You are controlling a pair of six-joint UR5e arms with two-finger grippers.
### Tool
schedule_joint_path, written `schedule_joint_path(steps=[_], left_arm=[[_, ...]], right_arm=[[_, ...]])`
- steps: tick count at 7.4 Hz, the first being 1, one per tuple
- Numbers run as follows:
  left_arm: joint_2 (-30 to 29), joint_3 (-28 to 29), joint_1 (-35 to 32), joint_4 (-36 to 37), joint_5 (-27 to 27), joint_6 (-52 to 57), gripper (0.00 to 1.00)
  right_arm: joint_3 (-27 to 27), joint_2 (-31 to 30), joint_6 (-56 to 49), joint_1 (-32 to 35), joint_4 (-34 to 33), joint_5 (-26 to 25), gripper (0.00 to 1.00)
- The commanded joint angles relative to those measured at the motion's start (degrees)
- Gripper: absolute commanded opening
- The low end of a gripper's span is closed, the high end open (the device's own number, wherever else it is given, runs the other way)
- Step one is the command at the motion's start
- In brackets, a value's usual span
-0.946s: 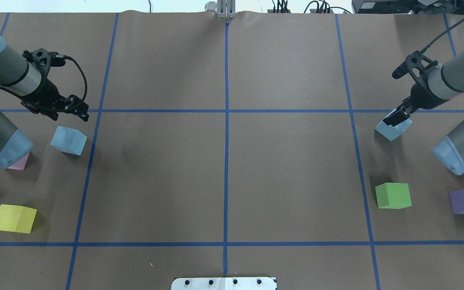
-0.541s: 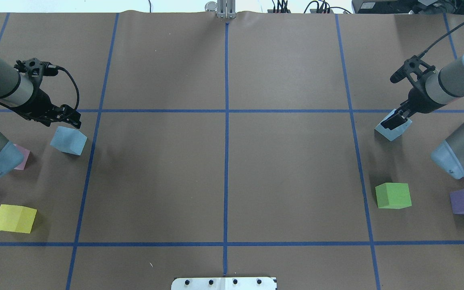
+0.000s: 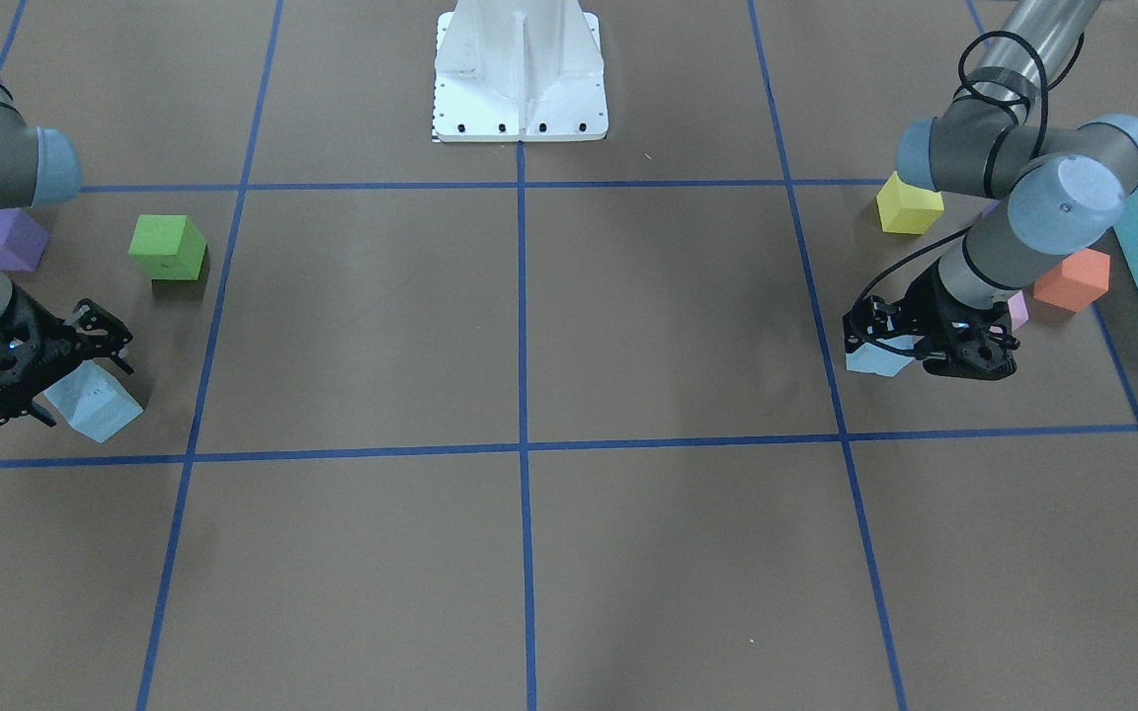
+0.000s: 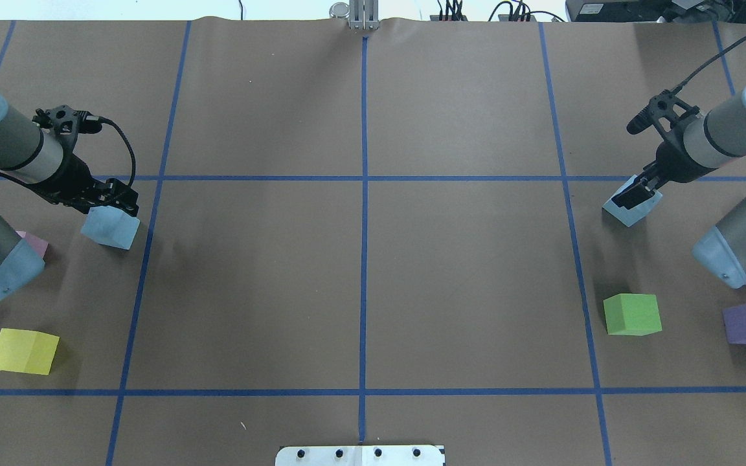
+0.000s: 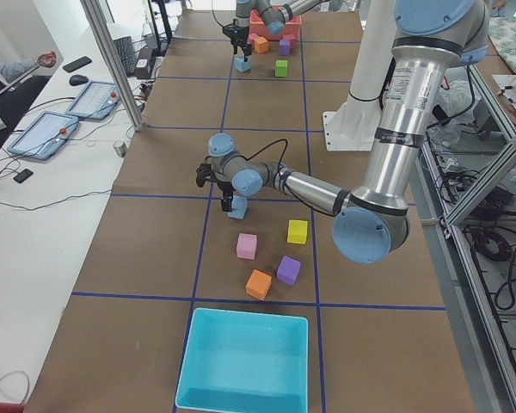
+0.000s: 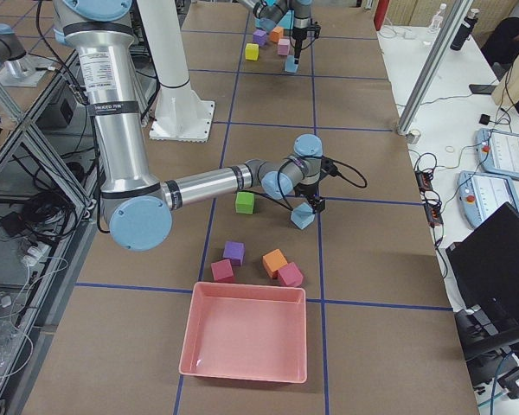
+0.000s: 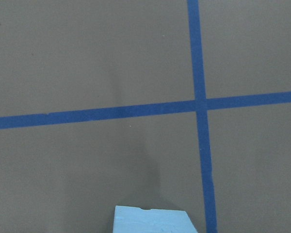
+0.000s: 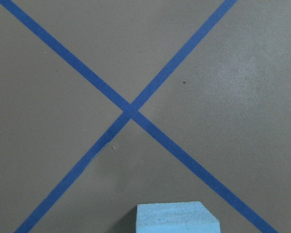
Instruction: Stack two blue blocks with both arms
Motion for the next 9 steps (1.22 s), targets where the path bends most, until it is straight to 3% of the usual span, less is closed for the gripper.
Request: schedule_joint_path(steps=[1, 3, 6, 7, 8, 9], left_arm=[[0.05, 0.24, 0.80, -0.02, 0.69, -0.19, 0.98], [0.05, 0.32, 0.80, -0.02, 0.69, -0.19, 0.98], [-0.03, 0.32, 0.80, -0.02, 0.61, -0.28, 0.97], [-0.03, 0.41, 0.80, -0.02, 0.69, -0.28, 0.90], [-0.03, 0.41, 0.80, -0.02, 0.69, -0.28, 0.84], [0.05, 0.41, 0.80, -0.02, 0.69, -0.28, 0.77]], right_arm=[[-0.27, 0.00, -0.43, -0.38, 0.33, -0.16, 0.99], [-3.33, 0.00, -0.61, -0.47, 5.75, -0.16, 0.99], [-4.48, -0.09, -0.09, -1.25, 6.31, -0.42, 0.99], [-5.27, -0.09, 0.00, -2.04, 6.31, -1.03, 0.98], [-5.36, -0.09, 0.09, -2.66, 6.22, -1.64, 0.94], [-5.37, -0.09, 0.18, -3.10, 6.13, -1.91, 0.82]])
